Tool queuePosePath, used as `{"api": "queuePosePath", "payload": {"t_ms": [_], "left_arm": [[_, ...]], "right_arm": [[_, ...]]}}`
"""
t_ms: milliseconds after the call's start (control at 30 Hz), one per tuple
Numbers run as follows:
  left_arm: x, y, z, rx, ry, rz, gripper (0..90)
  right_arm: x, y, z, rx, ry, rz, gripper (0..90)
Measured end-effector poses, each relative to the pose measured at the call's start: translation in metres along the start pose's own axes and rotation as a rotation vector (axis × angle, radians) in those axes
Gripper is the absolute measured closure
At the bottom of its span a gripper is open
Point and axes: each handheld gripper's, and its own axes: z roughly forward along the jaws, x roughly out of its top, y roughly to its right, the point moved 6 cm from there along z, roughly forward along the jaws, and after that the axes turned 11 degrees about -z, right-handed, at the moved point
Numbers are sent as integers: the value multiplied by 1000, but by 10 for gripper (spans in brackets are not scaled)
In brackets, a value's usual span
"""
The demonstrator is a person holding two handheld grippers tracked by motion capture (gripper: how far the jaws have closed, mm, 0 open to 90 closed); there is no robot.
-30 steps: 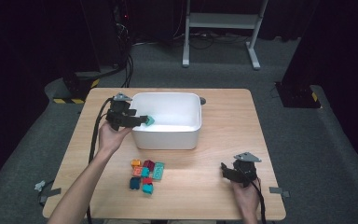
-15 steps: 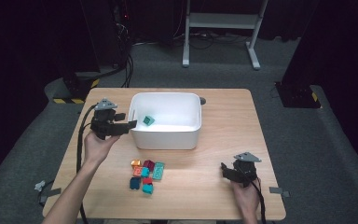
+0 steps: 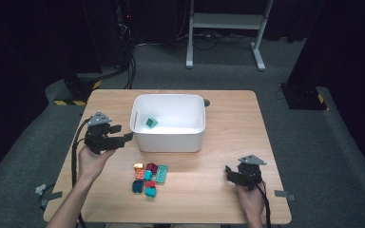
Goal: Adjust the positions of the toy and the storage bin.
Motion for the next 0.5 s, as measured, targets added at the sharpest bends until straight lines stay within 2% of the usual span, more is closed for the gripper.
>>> {"api": "queuePosePath", "payload": {"t_ms": [267, 500], "left_arm": [[-21, 0, 1, -27, -25, -31, 395], [-34, -1, 4, -20, -43, -36, 396]], "right_arm": [[0, 0, 0, 0, -1, -1, 265], [0, 0, 0, 0, -1, -1, 264]]}}
